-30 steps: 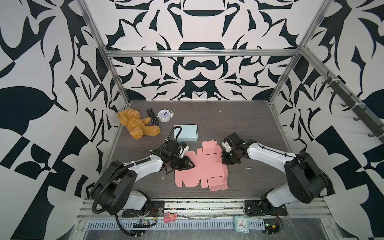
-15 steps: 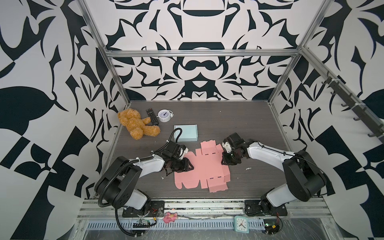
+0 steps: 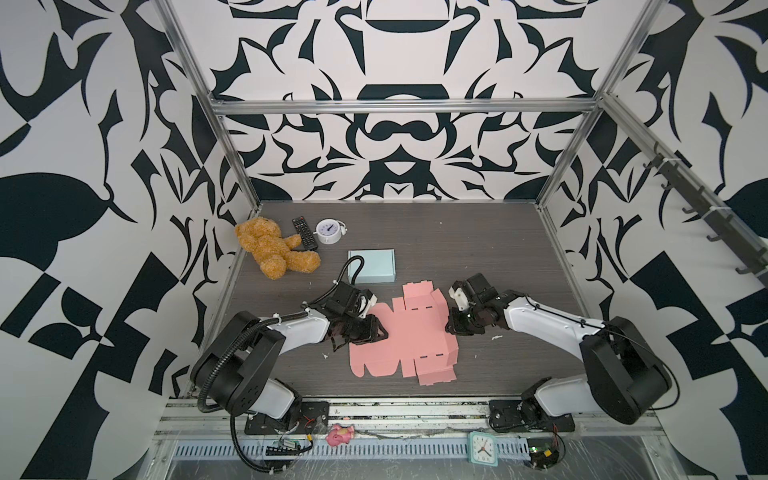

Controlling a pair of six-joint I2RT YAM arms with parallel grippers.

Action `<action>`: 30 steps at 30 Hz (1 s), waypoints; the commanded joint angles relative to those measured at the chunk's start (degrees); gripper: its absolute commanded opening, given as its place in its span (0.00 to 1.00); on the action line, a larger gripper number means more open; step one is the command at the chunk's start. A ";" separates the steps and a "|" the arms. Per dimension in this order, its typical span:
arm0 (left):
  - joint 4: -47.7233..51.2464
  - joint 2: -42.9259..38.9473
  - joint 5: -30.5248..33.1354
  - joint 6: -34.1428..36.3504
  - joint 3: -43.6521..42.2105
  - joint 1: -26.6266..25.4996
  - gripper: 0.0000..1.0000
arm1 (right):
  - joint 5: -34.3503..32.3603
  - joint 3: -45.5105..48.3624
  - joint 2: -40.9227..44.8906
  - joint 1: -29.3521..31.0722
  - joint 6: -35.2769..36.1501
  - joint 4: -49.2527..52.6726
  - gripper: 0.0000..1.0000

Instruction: Fold the paper box

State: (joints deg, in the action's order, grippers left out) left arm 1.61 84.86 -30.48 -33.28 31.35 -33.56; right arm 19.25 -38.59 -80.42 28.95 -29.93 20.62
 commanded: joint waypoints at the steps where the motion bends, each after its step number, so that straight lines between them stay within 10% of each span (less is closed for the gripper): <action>1: 0.40 -0.54 0.17 -0.65 -1.03 -0.11 0.35 | -0.57 -0.66 2.55 -0.12 0.24 0.52 0.05; 17: 3.85 -5.74 -2.62 -1.35 7.94 -0.15 0.34 | -19.86 -17.44 8.39 0.57 13.16 31.42 0.01; 30: -1.62 12.07 -6.23 -2.54 24.49 2.79 0.19 | -28.07 -23.98 8.60 8.22 12.31 33.62 0.00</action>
State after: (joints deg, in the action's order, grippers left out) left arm 1.32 92.66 -34.59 -35.55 52.58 -31.77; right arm -5.72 -60.47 -72.73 36.45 -17.80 52.69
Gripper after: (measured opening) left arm 0.196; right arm 0.048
